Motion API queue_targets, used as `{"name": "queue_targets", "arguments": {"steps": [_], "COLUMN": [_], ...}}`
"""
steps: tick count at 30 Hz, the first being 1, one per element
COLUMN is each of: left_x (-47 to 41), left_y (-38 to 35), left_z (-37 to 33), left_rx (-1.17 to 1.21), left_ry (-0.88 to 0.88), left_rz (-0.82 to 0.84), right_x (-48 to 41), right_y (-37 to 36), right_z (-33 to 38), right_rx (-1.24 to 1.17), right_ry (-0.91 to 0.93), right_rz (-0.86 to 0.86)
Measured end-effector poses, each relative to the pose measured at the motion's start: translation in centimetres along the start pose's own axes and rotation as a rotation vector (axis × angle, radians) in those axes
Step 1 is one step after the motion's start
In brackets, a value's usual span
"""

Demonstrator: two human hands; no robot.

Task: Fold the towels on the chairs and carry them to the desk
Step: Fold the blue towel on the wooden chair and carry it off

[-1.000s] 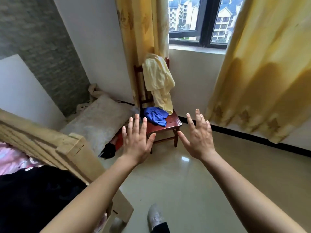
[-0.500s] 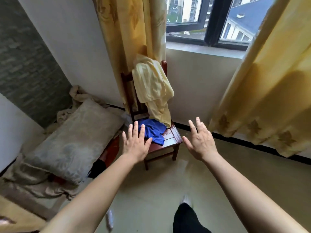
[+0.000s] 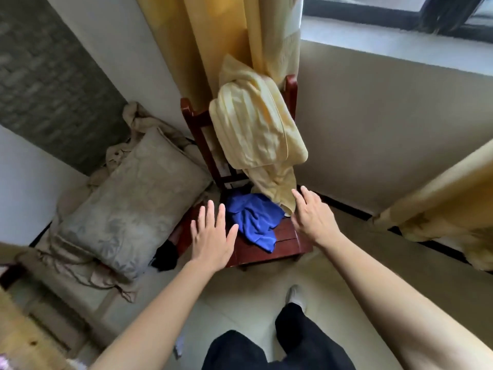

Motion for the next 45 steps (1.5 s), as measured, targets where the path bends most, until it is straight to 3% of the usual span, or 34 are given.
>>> {"name": "queue_targets", "arguments": {"steps": [5,10,18,23,26,29,32,34,40,43,45], "left_x": [-5.1,-10.3,-18.4,-21.8,-21.1,-18.3,-17.3,-18.1,-21.3,-21.4,-21.1], "left_y": [-9.0,-19.4,-29.7,-33.8,-35.2,-35.9,-35.4,-35.0,-35.3,-35.8,-36.3], "left_z": [-0.8,0.5,4.8,7.7,9.3,10.1,10.5,10.3,8.0,7.6,7.9], "left_rx": [0.081,0.135,0.064,0.085,0.102,0.021,-0.002,-0.032,0.002,0.01,0.014], "left_ry": [0.094,0.127,0.016,0.058,0.088,0.055,0.064,0.034,-0.006,0.016,0.044], "left_rz": [0.193,0.306,0.243,0.323,0.402,0.568,0.577,0.478,0.271,0.261,0.287], "right_x": [-4.7,-7.6,-11.2,-12.8,-13.7,-12.6,-10.9,-10.0,-10.0,-10.6,-10.9], "right_y": [-9.0,-18.9,-32.4,-36.1,-37.4,-38.0,-38.1,-37.9,-36.0,-36.8,-38.1], "right_z": [-2.8,-5.8,-7.7,-7.1,-6.1,-4.1,-2.9,-2.8,-5.1,-5.5,-5.0], "right_rx": [-0.051,-0.222,-0.638,-0.704,-0.707,-0.688,-0.696,-0.725,-0.82,-0.731,-0.595], "right_ry": [-0.016,-0.229,-0.899,-1.092,-1.071,-0.886,-0.752,-0.726,-0.828,-0.808,-0.69], "right_rz": [0.117,0.186,0.167,0.058,0.173,0.38,0.501,0.486,0.079,0.109,0.278]}}
Point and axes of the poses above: each hand's wrist, its own x-axis away from the middle knuckle, its own y-axis out of the back of the hand, z = x × y, the point moved 4 cm from there along -x, towards the middle knuckle, and after that the axes turned 6 degrees about -z, right-handed, at the moved point
